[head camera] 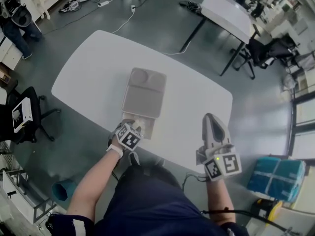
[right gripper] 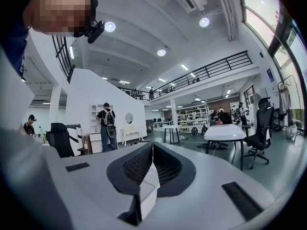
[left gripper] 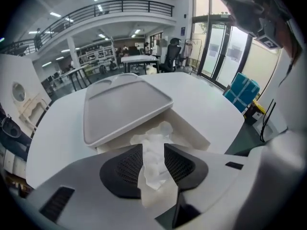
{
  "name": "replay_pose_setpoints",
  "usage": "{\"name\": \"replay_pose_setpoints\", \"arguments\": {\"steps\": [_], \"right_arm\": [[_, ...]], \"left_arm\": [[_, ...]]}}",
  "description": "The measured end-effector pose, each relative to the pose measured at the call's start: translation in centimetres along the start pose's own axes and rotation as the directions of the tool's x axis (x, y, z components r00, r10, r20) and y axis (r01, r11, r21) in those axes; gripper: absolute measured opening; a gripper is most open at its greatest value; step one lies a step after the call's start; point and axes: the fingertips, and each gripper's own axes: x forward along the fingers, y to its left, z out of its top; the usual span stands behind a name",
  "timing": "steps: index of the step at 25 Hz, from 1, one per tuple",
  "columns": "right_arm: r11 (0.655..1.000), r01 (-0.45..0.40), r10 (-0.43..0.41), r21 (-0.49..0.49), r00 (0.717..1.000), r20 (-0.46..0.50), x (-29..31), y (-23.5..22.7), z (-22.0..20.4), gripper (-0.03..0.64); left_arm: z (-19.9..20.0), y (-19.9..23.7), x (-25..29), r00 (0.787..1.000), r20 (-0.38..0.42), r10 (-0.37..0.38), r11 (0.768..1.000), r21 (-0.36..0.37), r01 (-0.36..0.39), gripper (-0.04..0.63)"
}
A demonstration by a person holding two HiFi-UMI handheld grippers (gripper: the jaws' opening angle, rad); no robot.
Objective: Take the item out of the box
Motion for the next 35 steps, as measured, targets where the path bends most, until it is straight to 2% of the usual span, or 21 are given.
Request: {"name": "replay_pose_setpoints", "arguments": {"steps": [4,10,13,15,20,23,26,30,35], "right_arm": [[1.0,-0.007,0.007,0.007,1.0,0.002,0.4,-0.9,-0.2,0.018],[1.0,0.008,-0.008,0.021,1.0,-0.001,0.2,-2.3,-0.4,0.02],[1.0,0.023,-0.023,0.018,1.0,0.005,-0.2,-3.2,0.0,0.019],[0.999,0.029,-0.029,0.018,1.0,0.009,-0.5,-3.6,0.1,0.02],[0.999,0.033,-0.033,0.028,0.999,0.006,-1.1,-4.1,-0.2,0.018],[0.999,0.026,-0.026,0.042,1.0,0.003,-1.1,-4.0,-0.7,0.02],[0.999,0.018,-0.017,0.049,1.0,-0.003,-1.1,-3.9,-0.8,0.018],[0.998,-0.005,0.006,0.055,1.0,-0.002,-0.8,-3.4,-0.8,0.02],[0.998,-0.036,0.036,0.052,0.999,0.002,-0.4,-2.6,-0.4,0.018]], "left_arm": [[-0.1,-0.4,1.4,0.997,-0.067,-0.029,1.0,-0.008,0.029,0.195],[-0.5,-0.6,3.1,0.985,-0.167,-0.036,0.999,0.024,0.04,0.195],[-0.6,-1.0,3.3,0.983,-0.177,-0.044,0.996,0.063,0.056,0.16],[-0.6,-1.2,3.3,0.983,-0.175,-0.046,0.994,0.094,0.063,0.108],[-0.2,-1.7,3.0,0.988,-0.146,-0.049,0.981,0.178,0.075,0.053],[0.4,-2.2,2.3,0.994,-0.095,-0.053,0.964,0.254,0.075,0.034],[1.4,-2.5,1.2,0.999,-0.033,-0.031,0.952,0.303,0.039,0.032],[1.7,-2.7,0.2,1.0,0.006,-0.021,0.956,0.294,0.018,0.032],[1.8,-2.5,-1.6,0.998,0.063,-0.013,0.973,0.232,-0.002,0.032]]}}
